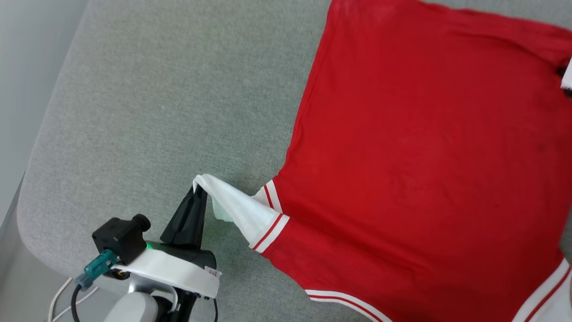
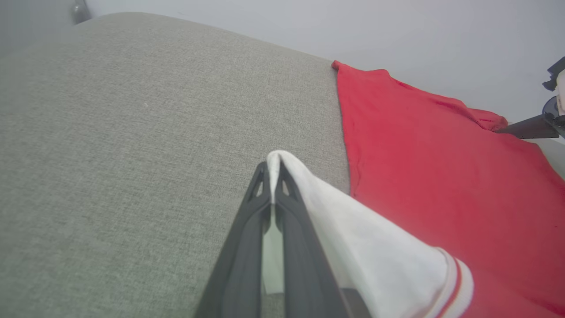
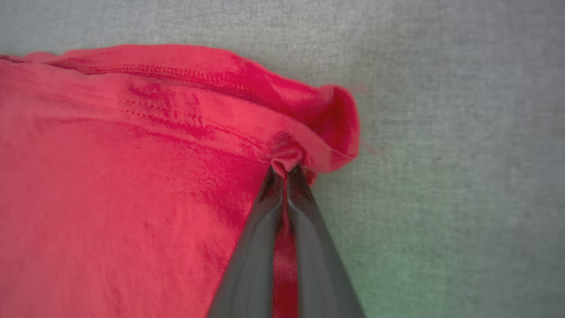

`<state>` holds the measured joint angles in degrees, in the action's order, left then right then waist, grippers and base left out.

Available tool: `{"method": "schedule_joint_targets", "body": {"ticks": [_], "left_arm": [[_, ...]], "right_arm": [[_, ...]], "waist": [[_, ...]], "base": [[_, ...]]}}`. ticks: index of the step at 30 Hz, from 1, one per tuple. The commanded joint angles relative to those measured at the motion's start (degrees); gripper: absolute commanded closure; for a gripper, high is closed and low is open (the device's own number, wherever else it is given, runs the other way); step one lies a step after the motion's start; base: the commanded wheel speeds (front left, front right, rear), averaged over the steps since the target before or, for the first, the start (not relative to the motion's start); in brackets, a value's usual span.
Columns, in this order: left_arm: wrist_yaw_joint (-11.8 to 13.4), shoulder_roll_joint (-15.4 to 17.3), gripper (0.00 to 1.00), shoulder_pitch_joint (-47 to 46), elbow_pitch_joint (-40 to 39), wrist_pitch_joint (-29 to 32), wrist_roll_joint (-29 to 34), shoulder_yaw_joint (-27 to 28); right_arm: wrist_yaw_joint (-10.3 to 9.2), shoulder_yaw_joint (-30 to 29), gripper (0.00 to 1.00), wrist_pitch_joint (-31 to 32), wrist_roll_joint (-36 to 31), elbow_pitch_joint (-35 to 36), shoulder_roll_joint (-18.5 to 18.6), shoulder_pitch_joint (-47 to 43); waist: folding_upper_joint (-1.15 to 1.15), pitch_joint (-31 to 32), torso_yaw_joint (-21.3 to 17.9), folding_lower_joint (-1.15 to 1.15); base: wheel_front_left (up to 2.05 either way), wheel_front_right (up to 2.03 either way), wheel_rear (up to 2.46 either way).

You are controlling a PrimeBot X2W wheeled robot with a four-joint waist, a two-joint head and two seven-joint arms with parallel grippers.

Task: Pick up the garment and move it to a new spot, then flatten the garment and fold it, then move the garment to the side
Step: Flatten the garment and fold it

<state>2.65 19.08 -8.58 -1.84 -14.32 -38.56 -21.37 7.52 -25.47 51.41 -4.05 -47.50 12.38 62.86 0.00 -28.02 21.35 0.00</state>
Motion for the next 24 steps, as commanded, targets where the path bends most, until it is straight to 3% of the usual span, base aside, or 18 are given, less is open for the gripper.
{"method": "schedule_joint_targets", "body": {"ticks": [1, 7, 13, 19, 24], "left_arm": [[0.04, 0.06, 1.0, 0.47, 0.54, -0.24, -0.02, 0.01], [1.68, 1.08, 1.0, 3.53, 1.94, 0.87, -0.51, 0.44], [4.29, 3.35, 1.0, 8.3, 1.19, 1.93, -0.56, 1.78], [7.25, 5.75, 1.0, 13.39, 0.24, 3.15, -1.51, 4.14], [9.15, 6.95, 1.0, 17.27, 0.17, 4.14, -2.62, 5.7]], "right_arm": [[-0.06, -0.17, 1.0, 1.08, -1.01, -3.02, -1.73, -5.65], [-0.06, 3.45, 1.0, -1.63, -0.48, -0.57, 1.0, -7.14], [-0.06, 10.34, 1.0, -2.92, 6.38, 3.89, 4.04, -15.45], [-0.06, 16.15, 1.0, -0.17, 15.26, 13.72, 6.95, -29.39], [-0.06, 16.57, 1.0, 3.87, 20.64, 25.56, 7.96, -44.68]], "waist": [[0.0, 2.69, -0.64, 0.0], [0.0, 11.19, -2.85, 0.0], [0.0, 18.61, -7.02, 0.0], [0.0, 23.75, -12.64, 0.0], [0.0, 26.72, -17.44, 0.0]], "base": [[0.0, 0.0, 0.0], [0.0, 0.0, 0.0], [0.0, 0.0, 0.0], [0.0, 0.0, 0.0], [0.0, 0.0, 0.0]]}}
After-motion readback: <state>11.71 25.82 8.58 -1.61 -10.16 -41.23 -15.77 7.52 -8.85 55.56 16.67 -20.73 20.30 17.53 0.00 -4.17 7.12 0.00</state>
